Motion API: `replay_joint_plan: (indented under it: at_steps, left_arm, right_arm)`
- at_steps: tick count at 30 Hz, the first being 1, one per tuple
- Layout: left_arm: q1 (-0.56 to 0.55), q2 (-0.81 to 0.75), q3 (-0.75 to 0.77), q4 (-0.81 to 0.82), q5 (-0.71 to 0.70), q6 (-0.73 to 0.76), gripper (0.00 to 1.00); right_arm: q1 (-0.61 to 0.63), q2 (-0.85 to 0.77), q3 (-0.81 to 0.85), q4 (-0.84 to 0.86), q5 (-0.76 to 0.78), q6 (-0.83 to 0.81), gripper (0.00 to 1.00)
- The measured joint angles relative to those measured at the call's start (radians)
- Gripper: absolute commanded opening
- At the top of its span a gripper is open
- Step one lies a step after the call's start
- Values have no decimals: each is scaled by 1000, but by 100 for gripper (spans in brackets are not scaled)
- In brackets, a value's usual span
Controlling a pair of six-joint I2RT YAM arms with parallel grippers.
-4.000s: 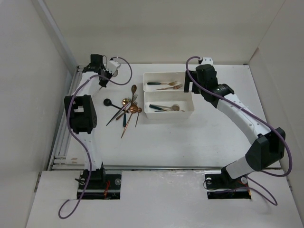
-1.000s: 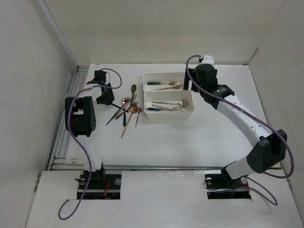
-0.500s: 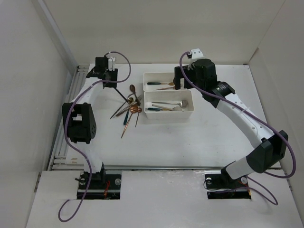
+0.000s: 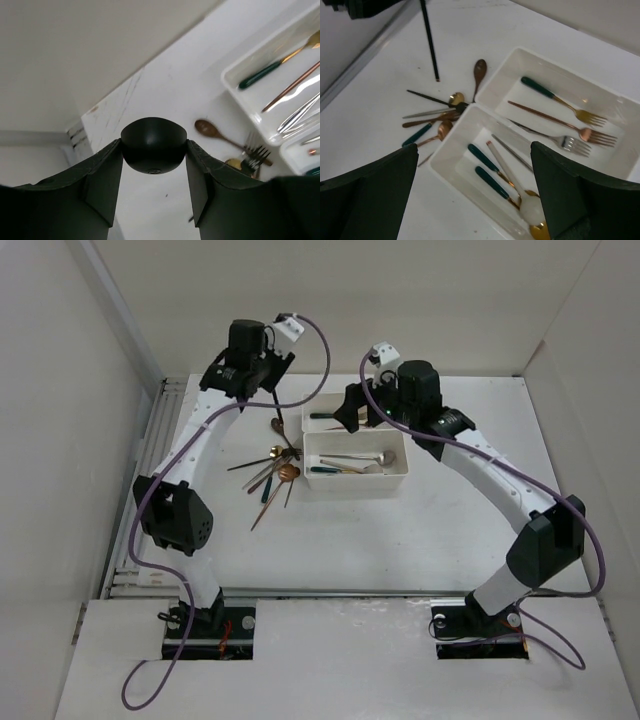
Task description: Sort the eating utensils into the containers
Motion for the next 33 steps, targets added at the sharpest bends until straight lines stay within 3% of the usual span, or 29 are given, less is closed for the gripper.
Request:
replay_joint_plan:
  at_steps: [5,11,14,18,22,24,25,26,29,31,32,33]
  left_arm:
    - [37,2,187,-45,206,-145,0]
    - [56,-11,209,-88,439,-312,0]
    - [54,-11,207,-120,517,-354,0]
    - [51,-11,207,-137,602,-399,0]
    - [51,-11,207,-147,649,-423,0]
    - [51,-11,207,-150,655,-426,0]
    - [51,-11,206,-150,656,-429,0]
    - [51,-11,202,-150,657,-429,0]
    - [56,-8,197,-143,649,-447,1]
    - [61,-10,187,-145,653,-451,35]
    - [61,-10,180,-139,655,-451,64]
    - [61,-10,172,-132,652,-446,73]
  right_arm:
    - [0,64,17,130,-165,44,98]
    - [0,132,50,218,-269,99,98]
    - [1,149,72,230,-277,112,95]
    - [2,171,96,260,-263,118,84]
    - [3,219,106,275,-269,124,64]
    - [5,245,106,274,-279,131,45]
    - [6,256,106,275,-286,136,33]
    - [7,266,108,275,-294,138,0]
    - [19,277,116,276,-333,139,0]
    - [25,278,117,274,-327,140,0]
    - [24,277,117,272,-322,134,0]
    - [24,277,114,270,-309,120,0]
